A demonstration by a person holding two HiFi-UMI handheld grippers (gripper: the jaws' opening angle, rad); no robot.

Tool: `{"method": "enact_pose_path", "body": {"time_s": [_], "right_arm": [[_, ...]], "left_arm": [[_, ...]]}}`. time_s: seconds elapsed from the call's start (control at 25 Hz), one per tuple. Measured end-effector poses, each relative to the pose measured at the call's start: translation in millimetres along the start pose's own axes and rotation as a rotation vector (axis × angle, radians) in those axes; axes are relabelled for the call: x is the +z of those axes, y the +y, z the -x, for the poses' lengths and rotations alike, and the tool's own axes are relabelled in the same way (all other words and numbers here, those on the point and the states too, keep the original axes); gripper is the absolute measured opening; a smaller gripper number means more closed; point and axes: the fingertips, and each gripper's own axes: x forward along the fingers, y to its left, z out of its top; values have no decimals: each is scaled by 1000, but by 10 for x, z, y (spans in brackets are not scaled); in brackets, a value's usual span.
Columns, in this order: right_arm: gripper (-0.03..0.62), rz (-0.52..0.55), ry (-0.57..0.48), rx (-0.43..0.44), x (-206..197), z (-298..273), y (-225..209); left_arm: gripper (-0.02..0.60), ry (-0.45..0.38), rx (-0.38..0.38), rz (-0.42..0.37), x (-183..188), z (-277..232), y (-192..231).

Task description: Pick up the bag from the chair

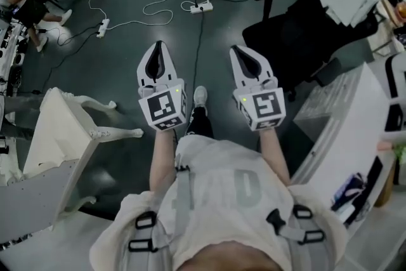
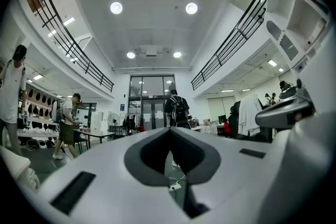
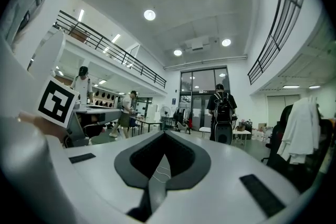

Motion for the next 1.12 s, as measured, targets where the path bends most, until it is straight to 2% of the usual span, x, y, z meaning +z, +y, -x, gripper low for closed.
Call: {"method": "enact_pose_path", "body": {"time_s": [0.2, 0.52, 0.72, 0.92, 1.12], "right_arm": [[5, 3, 44, 8, -76, -714, -153], [5, -25, 71, -6, -69, -2006, -564], [5, -21, 72, -18, -31, -2747, -816], [5, -28, 82, -22, -39, -3264, -898], [5, -43, 110, -14, -141, -3503, -887]], "left_arm": [[5, 18, -17, 28, -111, -703, 212], [6, 7, -56, 8, -196, -2007, 563], [6, -18, -58, 55, -175, -2769, 768], [6, -21, -75, 59, -251, -3216, 937], [5, -11, -90, 54, -392, -3373, 975]]}}
